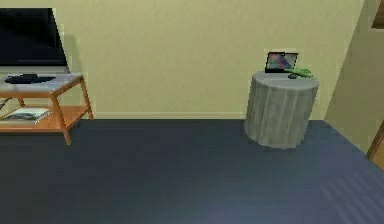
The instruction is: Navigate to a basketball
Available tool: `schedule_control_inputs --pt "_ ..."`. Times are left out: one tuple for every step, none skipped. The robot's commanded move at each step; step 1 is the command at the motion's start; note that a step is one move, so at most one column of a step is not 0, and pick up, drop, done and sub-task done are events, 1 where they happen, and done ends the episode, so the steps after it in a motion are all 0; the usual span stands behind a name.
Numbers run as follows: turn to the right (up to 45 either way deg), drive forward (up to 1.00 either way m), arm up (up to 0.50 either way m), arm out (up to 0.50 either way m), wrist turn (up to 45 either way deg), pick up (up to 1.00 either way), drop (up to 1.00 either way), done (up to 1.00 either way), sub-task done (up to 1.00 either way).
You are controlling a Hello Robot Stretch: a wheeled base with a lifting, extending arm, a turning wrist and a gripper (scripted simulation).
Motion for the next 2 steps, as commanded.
schedule_control_inputs --pt "-42.0 0.0 0.0 0.0 0.0 0.0 0.0 0.0 0.0" --pt "0.0 0.45 0.0 0.0 0.0 0.0 0.0 0.0 0.0"
